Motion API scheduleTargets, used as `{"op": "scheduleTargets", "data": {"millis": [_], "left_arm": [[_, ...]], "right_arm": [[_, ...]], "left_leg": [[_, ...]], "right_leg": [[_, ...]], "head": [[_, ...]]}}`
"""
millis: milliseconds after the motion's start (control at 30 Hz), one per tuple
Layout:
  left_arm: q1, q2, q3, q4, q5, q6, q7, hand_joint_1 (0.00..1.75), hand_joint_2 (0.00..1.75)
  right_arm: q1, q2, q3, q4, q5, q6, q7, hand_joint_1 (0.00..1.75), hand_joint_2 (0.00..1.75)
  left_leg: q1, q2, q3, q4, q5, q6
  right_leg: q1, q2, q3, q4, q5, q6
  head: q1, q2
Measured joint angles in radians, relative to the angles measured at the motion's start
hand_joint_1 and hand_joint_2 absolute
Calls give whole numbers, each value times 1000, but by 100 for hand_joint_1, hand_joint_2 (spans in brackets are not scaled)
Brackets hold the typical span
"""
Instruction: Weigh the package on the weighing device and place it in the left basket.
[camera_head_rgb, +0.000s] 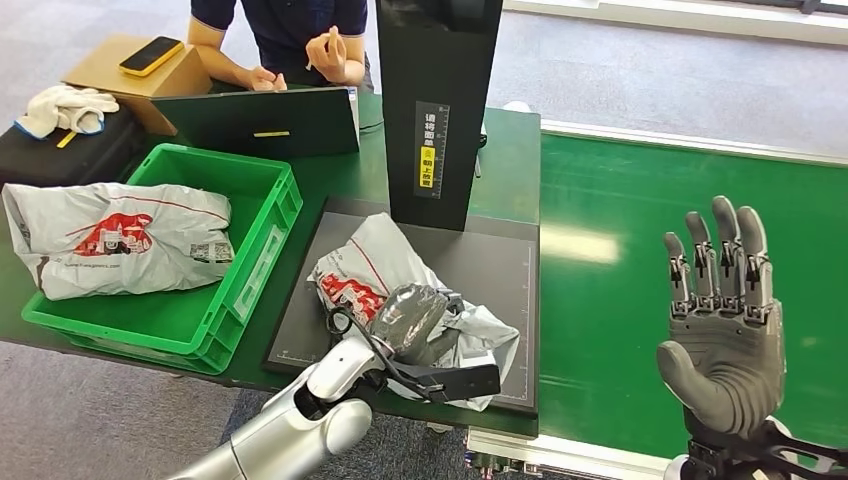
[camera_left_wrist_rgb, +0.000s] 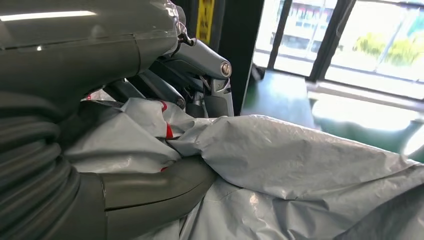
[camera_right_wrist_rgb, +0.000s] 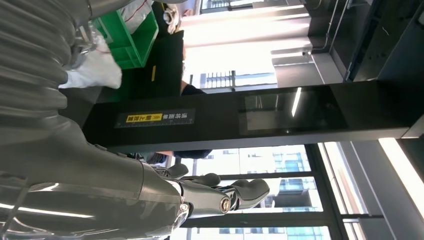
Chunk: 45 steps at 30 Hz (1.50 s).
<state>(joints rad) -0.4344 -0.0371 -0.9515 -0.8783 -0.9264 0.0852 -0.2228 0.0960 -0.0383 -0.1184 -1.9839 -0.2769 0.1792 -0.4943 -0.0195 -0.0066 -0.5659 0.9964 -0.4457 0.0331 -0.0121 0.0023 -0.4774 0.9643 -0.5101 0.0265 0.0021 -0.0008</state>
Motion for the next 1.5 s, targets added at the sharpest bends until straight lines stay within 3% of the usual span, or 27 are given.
{"op": "scheduleTargets", "data": {"millis": [400, 600, 767, 967, 1167, 1333, 1500], "left_arm": [[-75, 71, 177, -353, 28, 149, 65, 175, 175], [-164, 90, 313, -471, 40, 199, 105, 175, 175], [-278, 115, 440, -478, 42, 205, 151, 175, 175], [-467, 171, 599, -252, 30, 205, 183, 175, 175], [-604, 215, 676, 62, -7, 199, 180, 175, 175], [-624, 225, 690, 250, -24, 199, 199, 175, 175], [-593, 226, 693, 377, -36, 166, 241, 175, 175]], "right_arm": [[43, 12, -14, -34, -6, -47, -14, 0, 175], [34, 12, -14, -34, -13, -68, -14, 0, 175], [33, 12, -13, -34, -18, -78, -16, 0, 175], [41, 13, -11, -39, -20, -81, -24, 0, 175], [40, 13, -11, -40, -23, -80, -24, 0, 175], [44, 13, -11, -43, -24, -80, -24, 0, 175], [59, 13, -15, -54, -24, -74, -30, 0, 175]], "left_leg": [[0, 0, 0, 0, 0, 0], [0, 0, 0, 0, 1, -1], [0, 0, 0, 0, 1, -1], [1, 1, 0, 0, 2, -2], [1, 1, 0, 0, 3, -2], [1, 1, 0, 0, 3, -2], [1, 1, -1, 0, 2, -2]], "right_leg": [[0, 0, 0, 1, 0, 0], [0, 0, 0, 2, 0, 0], [0, 0, 0, 2, 0, 0], [1, 2, -1, 3, 0, -1], [1, 2, -1, 3, 0, -1], [0, 2, -1, 3, 0, -1], [0, 2, -1, 2, 0, -1]], "head": [[0, 0], [0, 0], [0, 0], [0, 0], [0, 0], [0, 0], [0, 0]]}}
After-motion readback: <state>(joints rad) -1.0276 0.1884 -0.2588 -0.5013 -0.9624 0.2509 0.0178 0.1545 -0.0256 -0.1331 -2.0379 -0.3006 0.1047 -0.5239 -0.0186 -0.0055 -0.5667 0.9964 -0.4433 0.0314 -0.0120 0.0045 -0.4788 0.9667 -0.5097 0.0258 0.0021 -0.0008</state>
